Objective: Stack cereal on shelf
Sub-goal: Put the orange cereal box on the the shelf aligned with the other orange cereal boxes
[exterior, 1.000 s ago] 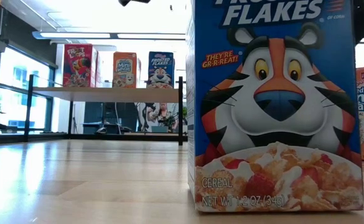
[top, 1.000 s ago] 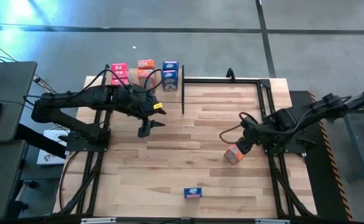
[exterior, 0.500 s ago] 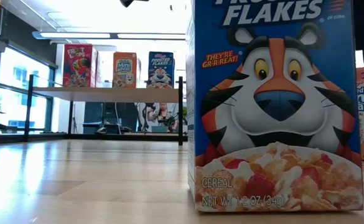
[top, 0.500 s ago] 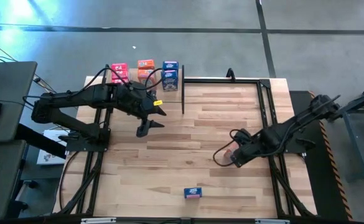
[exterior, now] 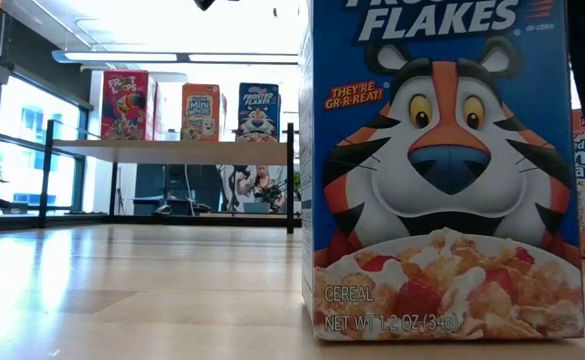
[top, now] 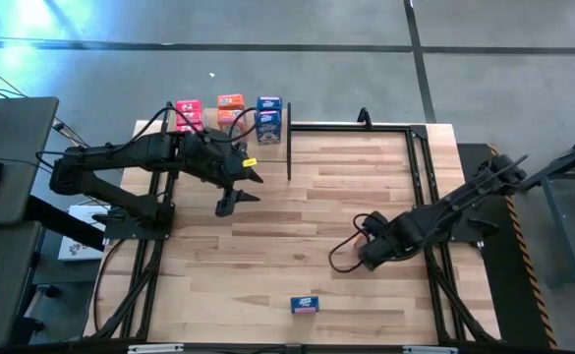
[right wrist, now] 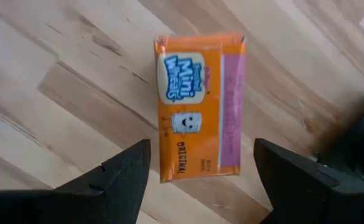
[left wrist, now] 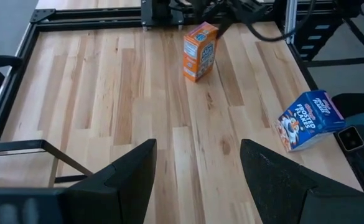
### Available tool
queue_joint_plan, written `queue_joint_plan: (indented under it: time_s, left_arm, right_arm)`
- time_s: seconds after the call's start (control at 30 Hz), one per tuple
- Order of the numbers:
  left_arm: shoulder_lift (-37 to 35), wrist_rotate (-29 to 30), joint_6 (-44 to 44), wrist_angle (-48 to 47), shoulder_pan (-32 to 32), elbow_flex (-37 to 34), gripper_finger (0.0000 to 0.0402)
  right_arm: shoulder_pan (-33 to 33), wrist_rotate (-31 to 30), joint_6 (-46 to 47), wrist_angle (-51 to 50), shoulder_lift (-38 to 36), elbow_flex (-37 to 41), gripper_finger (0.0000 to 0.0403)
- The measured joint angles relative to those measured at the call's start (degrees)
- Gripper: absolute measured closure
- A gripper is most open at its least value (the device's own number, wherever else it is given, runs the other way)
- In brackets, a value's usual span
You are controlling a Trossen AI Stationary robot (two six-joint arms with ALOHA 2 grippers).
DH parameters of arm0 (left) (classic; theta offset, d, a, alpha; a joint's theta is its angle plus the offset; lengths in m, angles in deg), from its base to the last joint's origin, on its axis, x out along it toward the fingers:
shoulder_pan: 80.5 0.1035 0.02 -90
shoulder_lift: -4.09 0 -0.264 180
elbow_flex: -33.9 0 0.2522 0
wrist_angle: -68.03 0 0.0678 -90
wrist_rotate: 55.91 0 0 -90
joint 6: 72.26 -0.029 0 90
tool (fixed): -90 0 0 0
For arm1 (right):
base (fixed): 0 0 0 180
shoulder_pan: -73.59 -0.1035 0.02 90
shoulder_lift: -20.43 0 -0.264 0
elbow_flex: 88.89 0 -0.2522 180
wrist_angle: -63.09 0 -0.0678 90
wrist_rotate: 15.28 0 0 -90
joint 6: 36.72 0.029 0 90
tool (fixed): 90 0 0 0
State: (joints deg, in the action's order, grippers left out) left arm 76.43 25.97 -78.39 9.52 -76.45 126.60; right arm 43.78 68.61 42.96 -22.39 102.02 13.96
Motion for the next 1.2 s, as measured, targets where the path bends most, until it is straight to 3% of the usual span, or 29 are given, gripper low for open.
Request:
queue_joint_plan:
  time_s: [0.2,0.63,0.9,1.2]
  left_arm:
    - [0.0,0.1,0.0,0.0,0.0,0.0,0.0178]
    - [0.0,0.2,0.0,0.0,0.0,0.0,0.0178]
    - [0.0,0.2,0.0,0.0,0.0,0.0,0.0178]
    - [0.0,0.2,-3.6,0.0,0.0,0.0,0.0178]
  right_arm:
    - [0.0,1.0,-0.3,0.0,2.4,0.0,0.0141]
    - [0.0,1.5,-1.7,0.1,2.5,0.0,0.0257]
    - [0.0,3.1,-2.2,-0.2,2.4,-0.7,0.0254]
    - [2.0,-0.8,-9.2,-0.2,2.4,-10.6,0.0259]
